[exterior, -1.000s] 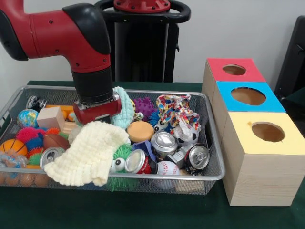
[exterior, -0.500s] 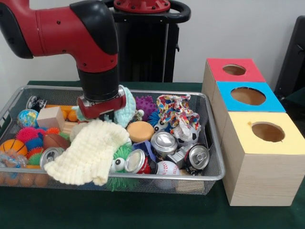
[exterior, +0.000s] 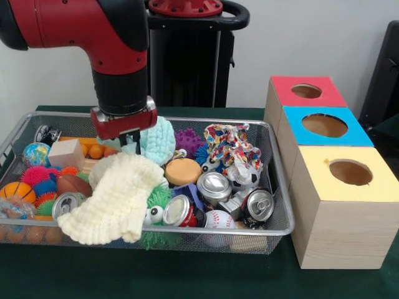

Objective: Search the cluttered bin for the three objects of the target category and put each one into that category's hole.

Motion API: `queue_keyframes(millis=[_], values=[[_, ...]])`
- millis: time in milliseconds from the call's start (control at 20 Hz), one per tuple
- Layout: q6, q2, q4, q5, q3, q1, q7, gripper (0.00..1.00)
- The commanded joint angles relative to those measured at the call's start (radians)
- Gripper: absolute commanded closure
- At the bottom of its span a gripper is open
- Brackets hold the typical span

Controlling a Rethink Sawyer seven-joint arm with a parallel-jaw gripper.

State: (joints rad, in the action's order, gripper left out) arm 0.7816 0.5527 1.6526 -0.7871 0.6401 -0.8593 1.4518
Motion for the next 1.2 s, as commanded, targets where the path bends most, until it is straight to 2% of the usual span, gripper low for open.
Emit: queue_keyframes(millis=[50, 250, 450, 650, 1200], values=[[0.145, 0.137, 0.05, 0.077, -0.015, 0.002, -0.095, 1.0], [0.164, 0.2, 0.084, 0.115, -0.014, -0.012, -0.095, 1.0], [0.131, 0.249, 0.135, 0.127, -0.02, -0.02, -0.074, 1.0], [0.118, 0.269, 0.161, 0.152, -0.014, -0.031, -0.076, 1.0], [0.115, 0.365, 0.233, 0.179, -0.043, 0.014, -0.006, 1.0]])
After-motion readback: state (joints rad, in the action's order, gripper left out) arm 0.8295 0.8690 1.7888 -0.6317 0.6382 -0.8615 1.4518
